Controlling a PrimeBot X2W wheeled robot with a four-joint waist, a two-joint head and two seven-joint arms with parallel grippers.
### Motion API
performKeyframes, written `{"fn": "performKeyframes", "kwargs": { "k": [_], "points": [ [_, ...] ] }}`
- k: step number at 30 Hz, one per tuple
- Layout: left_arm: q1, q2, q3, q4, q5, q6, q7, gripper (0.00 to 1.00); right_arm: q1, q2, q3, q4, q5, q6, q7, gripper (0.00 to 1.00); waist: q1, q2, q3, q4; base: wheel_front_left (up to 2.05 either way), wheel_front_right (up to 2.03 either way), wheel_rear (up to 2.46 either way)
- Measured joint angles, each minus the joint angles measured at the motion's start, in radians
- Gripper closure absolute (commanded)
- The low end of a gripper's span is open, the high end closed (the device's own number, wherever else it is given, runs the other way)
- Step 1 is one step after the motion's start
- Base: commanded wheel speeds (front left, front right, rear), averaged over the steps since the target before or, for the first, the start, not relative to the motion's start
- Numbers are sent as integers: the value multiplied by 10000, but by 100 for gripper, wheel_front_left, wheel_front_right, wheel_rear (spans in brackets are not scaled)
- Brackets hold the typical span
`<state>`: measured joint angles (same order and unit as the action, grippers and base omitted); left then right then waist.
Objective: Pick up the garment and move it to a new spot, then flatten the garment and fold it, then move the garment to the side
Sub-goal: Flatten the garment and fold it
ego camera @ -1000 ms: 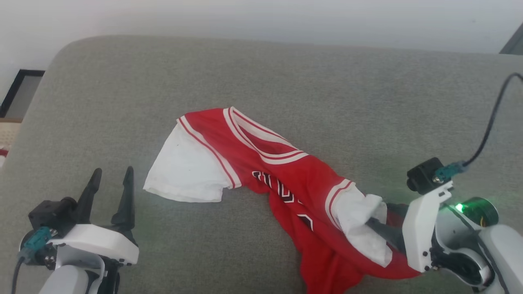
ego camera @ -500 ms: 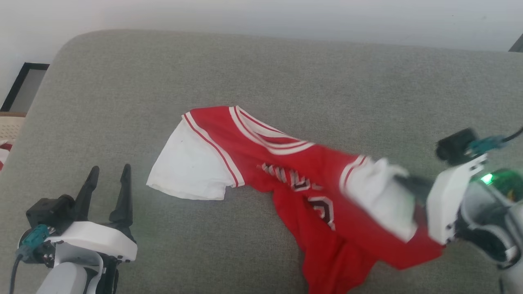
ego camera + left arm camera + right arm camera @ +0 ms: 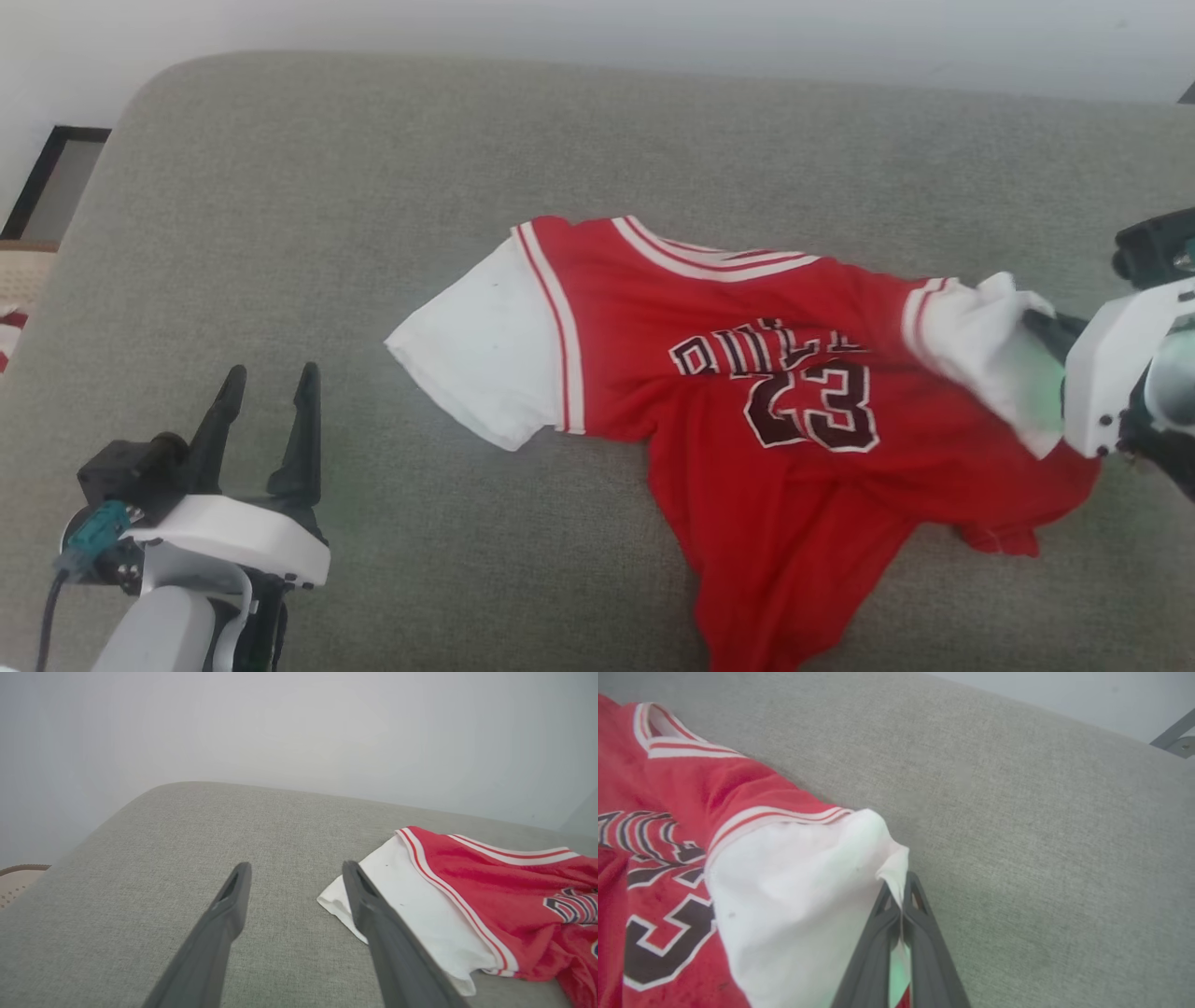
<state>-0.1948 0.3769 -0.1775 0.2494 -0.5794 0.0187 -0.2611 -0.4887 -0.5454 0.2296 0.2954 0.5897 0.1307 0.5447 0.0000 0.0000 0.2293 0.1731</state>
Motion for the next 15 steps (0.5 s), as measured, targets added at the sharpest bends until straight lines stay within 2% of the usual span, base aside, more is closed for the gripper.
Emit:
{"fn": "performKeyframes", "kwargs": {
  "k": [8,9,11,12,13,14,15],
  "points": [
    [-173,-79,-46,148,111,-104,-2,0,-1300,54,391,2548,-284,2,-662,100,0,0,214,215,0,0,0],
    [-200,-88,-58,169,127,-111,-2,0,-1448,107,458,2888,-307,2,-755,90,1,0,232,232,0,0,0],
    [-286,-100,-79,203,148,-153,-2,0,-1737,186,686,3501,-345,2,-788,93,0,0,256,263,0,0,0],
    [-329,-102,-84,224,163,-161,-2,0,-1864,228,802,3760,-355,2,-830,87,0,0,262,271,0,0,0],
    [-361,-105,-94,245,169,-171,-2,0,-1996,265,888,4019,-351,2,-890,69,0,0,260,277,0,0,0],
    [-373,-107,-107,272,178,-182,-2,0,-2127,280,982,4266,-353,0,-988,26,1,0,253,278,0,0,0],
    [-383,-105,-123,297,194,-192,-2,0,-2266,293,1062,4433,-353,2,-1103,0,0,0,243,275,0,0,0]
  ]
}}
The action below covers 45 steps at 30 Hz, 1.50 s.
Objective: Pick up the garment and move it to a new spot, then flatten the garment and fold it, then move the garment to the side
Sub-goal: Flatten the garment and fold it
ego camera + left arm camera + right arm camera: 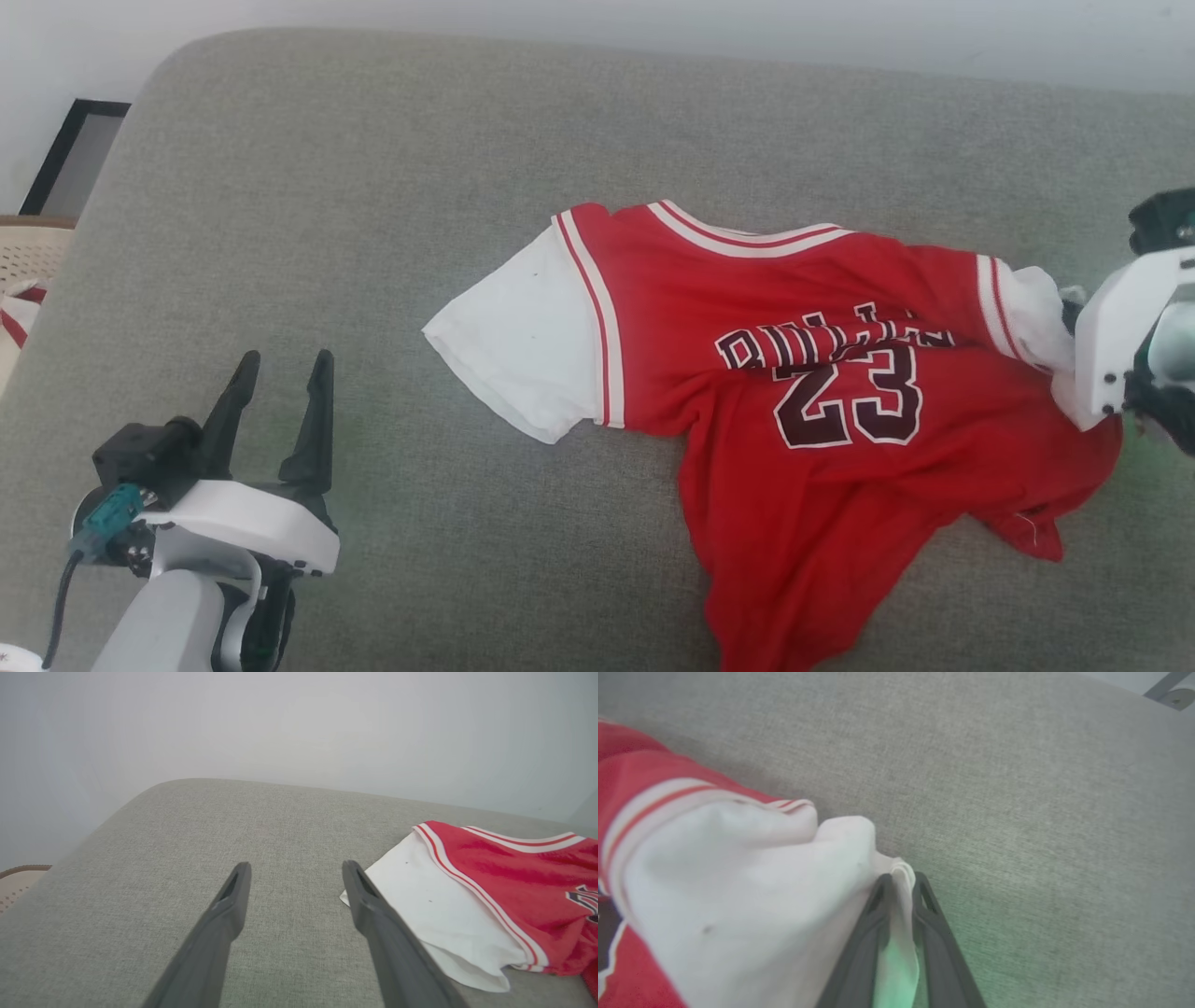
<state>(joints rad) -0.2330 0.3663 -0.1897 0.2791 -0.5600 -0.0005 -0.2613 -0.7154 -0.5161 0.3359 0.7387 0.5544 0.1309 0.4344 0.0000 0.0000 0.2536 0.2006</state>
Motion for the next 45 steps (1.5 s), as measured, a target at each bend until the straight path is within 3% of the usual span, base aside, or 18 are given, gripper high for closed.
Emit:
{"fn": "performKeyframes", "kwargs": {
  "k": [7,17,28,37,45],
  "points": [
    [-137,134,-67,69,54,-90,38,0,-695,-73,541,395,380,0,-978,0,1,0,-192,-204,0,0,0],
    [-351,587,-301,-169,73,-307,723,0,-813,-407,690,-265,328,-2,-3273,0,0,0,-513,-805,0,0,0],
    [-1016,1195,-890,38,-290,-817,2953,0,32,320,-593,-1492,-558,-2,-5609,0,0,0,-749,-1731,0,0,0],
    [-1920,1609,-1110,1026,-1103,-920,5555,0,1640,1158,-2222,-3676,-1756,0,-5956,0,0,0,-457,-2288,0,0,0],
    [-2708,1678,-1471,2249,-1264,-894,7187,0,3291,2125,-3509,-5802,-2305,-2,-5417,0,0,0,17,-2612,0,0,0]
  ]
}}
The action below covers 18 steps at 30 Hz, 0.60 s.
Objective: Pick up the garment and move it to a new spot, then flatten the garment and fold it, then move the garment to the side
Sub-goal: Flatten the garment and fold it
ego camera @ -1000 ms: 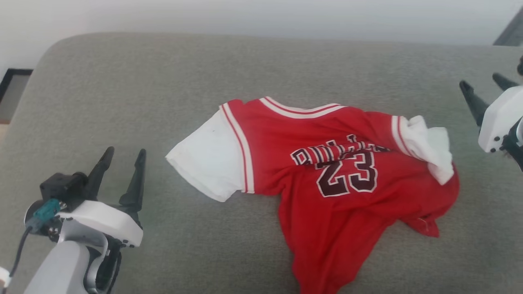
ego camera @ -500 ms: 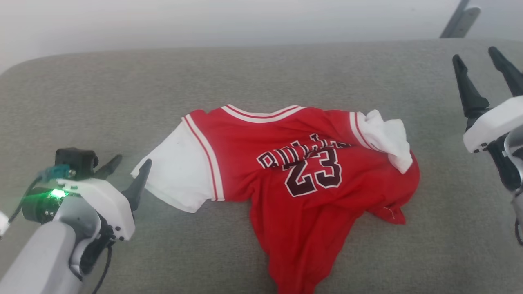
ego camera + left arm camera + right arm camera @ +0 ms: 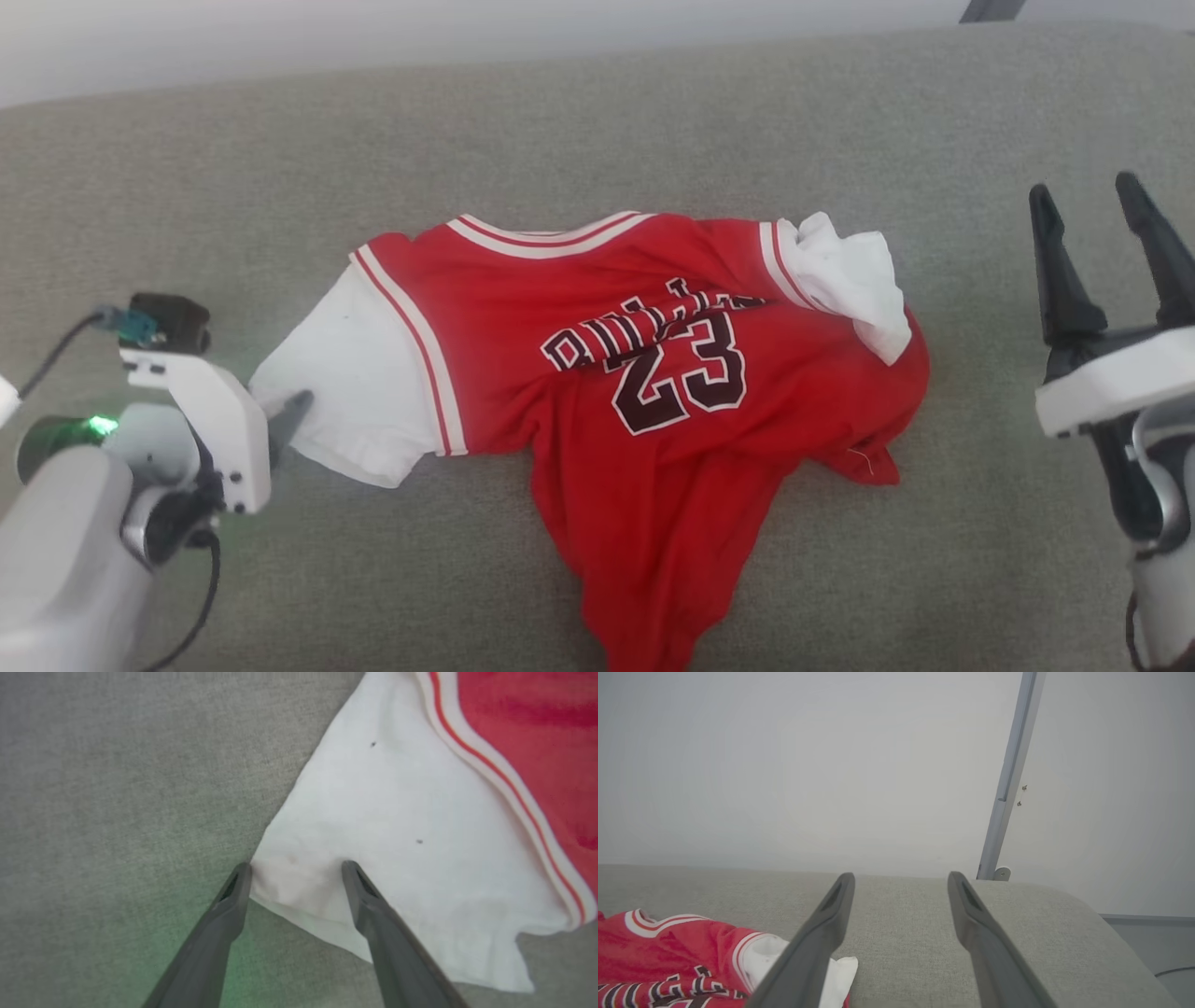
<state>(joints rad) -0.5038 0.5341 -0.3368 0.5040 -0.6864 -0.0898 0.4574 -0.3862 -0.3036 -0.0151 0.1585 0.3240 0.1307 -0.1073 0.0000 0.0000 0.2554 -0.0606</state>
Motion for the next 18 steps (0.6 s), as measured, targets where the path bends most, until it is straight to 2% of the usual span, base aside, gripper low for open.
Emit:
{"fn": "performKeyframes", "kwargs": {
  "k": [6,7,8,9,14,17,18],
  "points": [
    [-918,-104,-178,911,-73,44,767,0,810,443,-324,-1072,-119,0,894,0,0,0,327,-121,0,0,0],
    [-1061,-134,-190,1060,-86,8,888,33,899,502,-324,-1200,-65,0,1133,0,0,0,367,-132,0,0,0],
    [-1195,-188,-219,1195,-163,-31,1064,92,977,545,-314,-1306,-8,0,1325,0,0,1,401,-138,0,0,0],
    [-1316,-209,-265,1310,-182,-54,1145,100,1021,558,-282,-1425,50,0,1559,0,0,1,436,-141,0,0,0],
    [-1853,-339,-428,1714,-270,-211,1120,100,889,451,98,-1664,546,0,2742,0,0,1,638,-93,0,0,0],
    [-2047,-395,-596,1825,-270,-293,993,100,478,301,343,-1473,972,0,3567,0,0,0,746,25,0,0,0],
    [-2197,-470,-706,1898,-324,-314,863,100,109,75,644,-1206,1080,2,4111,0,0,0,812,138,0,0,0]
  ]
}}
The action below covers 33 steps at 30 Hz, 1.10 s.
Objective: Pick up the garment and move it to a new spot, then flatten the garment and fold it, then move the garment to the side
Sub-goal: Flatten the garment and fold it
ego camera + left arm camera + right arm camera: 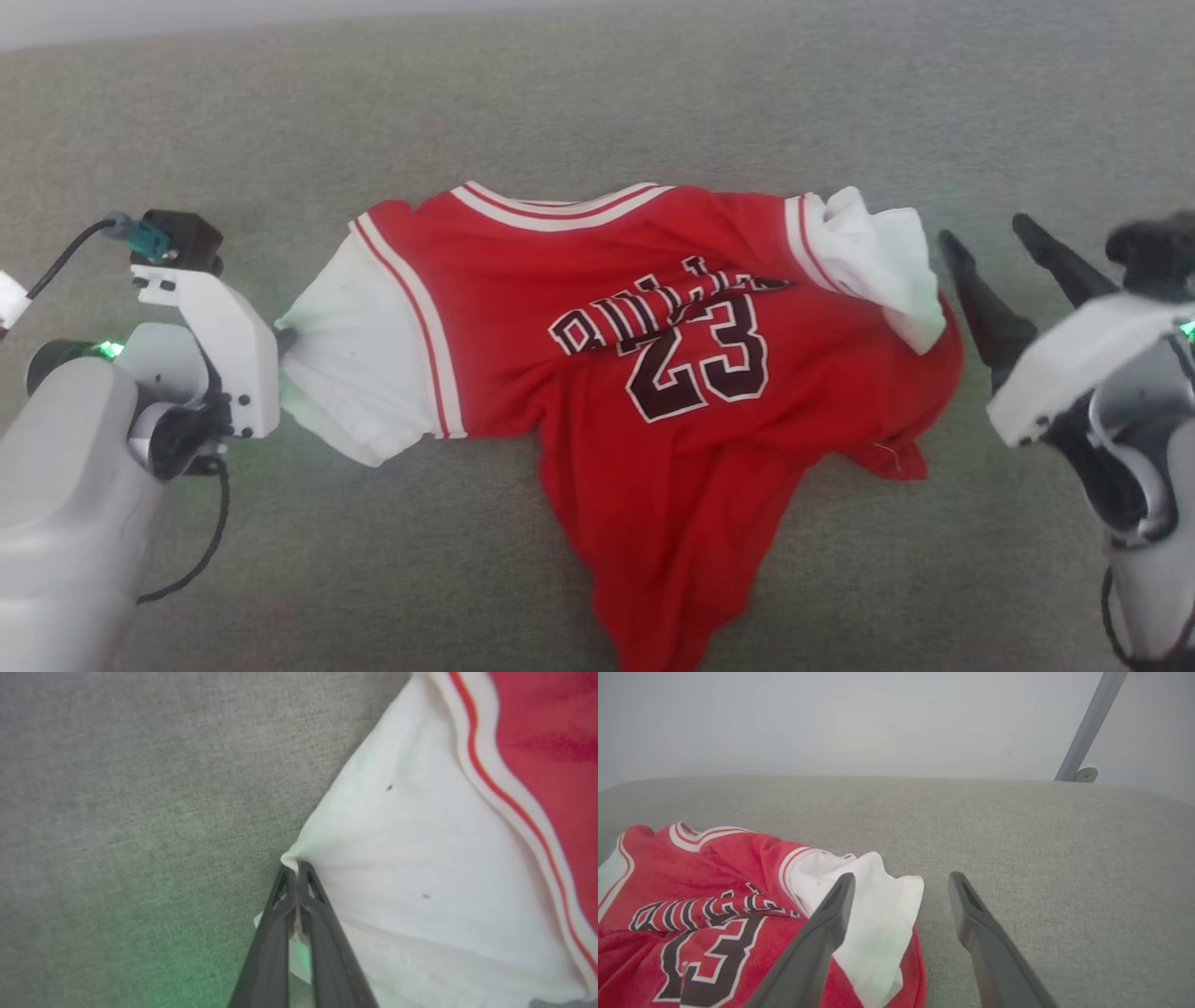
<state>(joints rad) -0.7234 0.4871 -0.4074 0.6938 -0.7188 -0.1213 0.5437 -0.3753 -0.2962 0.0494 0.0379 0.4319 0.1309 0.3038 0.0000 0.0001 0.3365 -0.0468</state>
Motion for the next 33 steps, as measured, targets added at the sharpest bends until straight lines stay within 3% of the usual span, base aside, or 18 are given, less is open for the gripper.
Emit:
{"fn": "performKeyframes", "kwargs": {
  "k": [9,17,18,20,21,33],
  "points": [
    [-451,-334,-533,274,-153,-79,-531,100,-1700,-694,1407,1471,1193,-2,2098,0,0,0,231,582,0,0,0],
    [-677,-464,-1049,324,-479,-79,-853,100,-2415,-988,2242,2460,1197,-2,3302,1,0,0,310,918,0,0,0],
    [-712,-472,-1104,345,-523,-79,-880,100,-2478,-1022,2336,2608,1195,-2,3461,25,0,0,315,943,0,0,0],
    [-768,-462,-1218,391,-702,-79,-941,100,-2570,-1030,2443,2755,1193,-2,3534,84,0,0,328,980,0,0,0],
    [-779,-460,-1266,405,-744,-79,-980,100,-2664,-1022,2456,2867,1147,-2,3519,100,0,0,330,995,0,0,0],
    [-1070,-75,-1682,523,-1091,-81,-1177,100,-3353,-1269,2343,2865,1018,-2,2596,100,0,-1,-76,973,0,0,0]
  ]
}}
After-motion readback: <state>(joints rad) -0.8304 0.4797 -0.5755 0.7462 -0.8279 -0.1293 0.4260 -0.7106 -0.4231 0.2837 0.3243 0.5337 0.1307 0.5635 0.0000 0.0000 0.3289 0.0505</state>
